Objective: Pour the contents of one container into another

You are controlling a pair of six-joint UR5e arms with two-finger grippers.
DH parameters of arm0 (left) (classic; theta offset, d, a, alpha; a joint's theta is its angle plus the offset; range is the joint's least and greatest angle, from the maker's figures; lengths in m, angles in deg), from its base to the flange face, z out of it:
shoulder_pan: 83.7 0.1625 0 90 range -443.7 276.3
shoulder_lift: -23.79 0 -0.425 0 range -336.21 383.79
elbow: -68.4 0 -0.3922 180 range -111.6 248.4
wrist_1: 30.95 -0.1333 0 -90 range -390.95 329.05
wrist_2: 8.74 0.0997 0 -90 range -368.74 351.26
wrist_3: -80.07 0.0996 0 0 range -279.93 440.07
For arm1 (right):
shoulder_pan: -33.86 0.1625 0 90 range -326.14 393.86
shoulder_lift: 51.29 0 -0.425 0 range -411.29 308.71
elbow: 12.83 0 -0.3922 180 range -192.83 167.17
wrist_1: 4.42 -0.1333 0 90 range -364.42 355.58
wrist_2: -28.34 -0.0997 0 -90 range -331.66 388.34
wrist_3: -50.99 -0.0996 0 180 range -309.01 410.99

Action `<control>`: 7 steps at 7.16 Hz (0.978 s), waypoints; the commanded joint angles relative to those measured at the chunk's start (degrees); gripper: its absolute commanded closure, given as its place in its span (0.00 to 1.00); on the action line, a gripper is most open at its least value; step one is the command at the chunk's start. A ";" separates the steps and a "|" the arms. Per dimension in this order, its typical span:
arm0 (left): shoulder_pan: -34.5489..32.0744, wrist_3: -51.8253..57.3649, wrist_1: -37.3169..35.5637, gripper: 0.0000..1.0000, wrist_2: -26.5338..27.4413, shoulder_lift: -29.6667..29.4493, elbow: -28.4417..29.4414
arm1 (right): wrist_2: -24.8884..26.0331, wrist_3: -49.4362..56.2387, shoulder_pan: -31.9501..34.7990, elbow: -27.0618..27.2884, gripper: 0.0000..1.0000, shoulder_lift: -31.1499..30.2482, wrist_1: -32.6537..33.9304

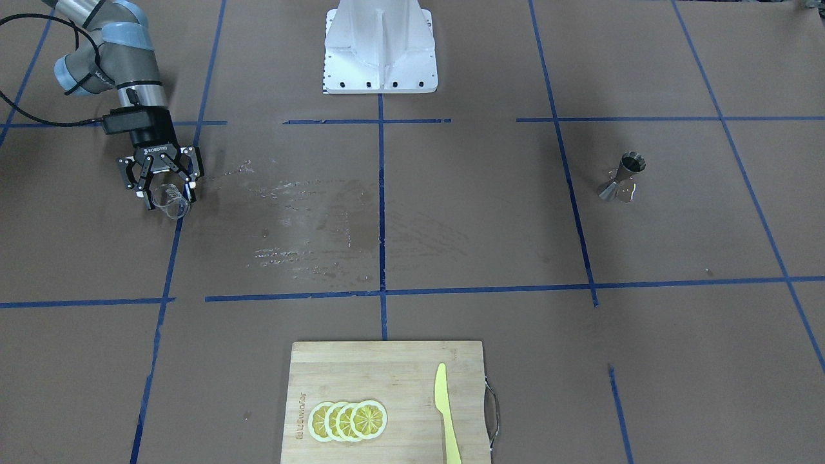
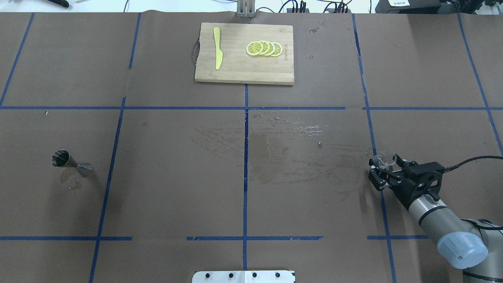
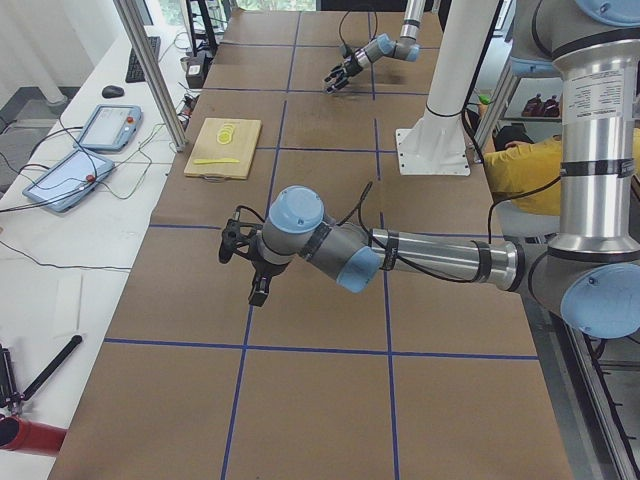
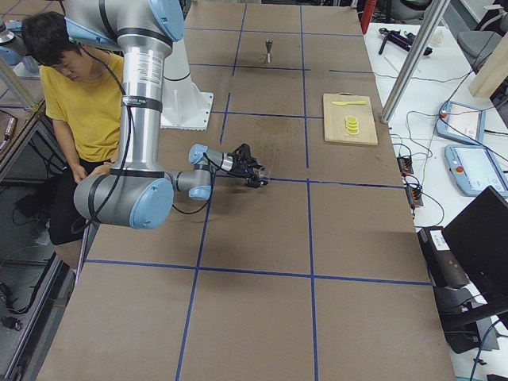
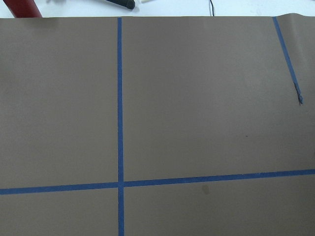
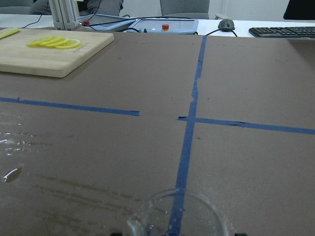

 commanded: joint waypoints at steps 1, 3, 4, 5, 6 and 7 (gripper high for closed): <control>0.00 0.00 0.18 0.00 0.00 0.09 0.03 | -0.29 0.09 -1.78 0.65 0.00 -0.92 -2.07; 0.00 -0.09 2.37 0.00 0.00 1.32 0.20 | -8.76 0.18 -3.20 3.61 0.00 -8.34 -9.09; 0.00 -0.26 2.47 0.00 0.00 1.33 0.12 | -15.43 0.09 -2.94 7.29 0.00 -13.71 -9.47; 0.00 -0.09 2.47 0.00 0.00 1.33 0.29 | -22.37 0.17 -0.85 9.68 0.00 -18.28 -9.47; 0.00 0.09 2.47 0.00 0.00 1.33 0.73 | -36.28 0.26 8.48 9.18 0.00 -18.50 -9.38; 0.00 0.18 2.55 0.00 0.00 1.50 0.38 | -54.25 1.92 24.76 7.52 0.00 -17.64 -7.99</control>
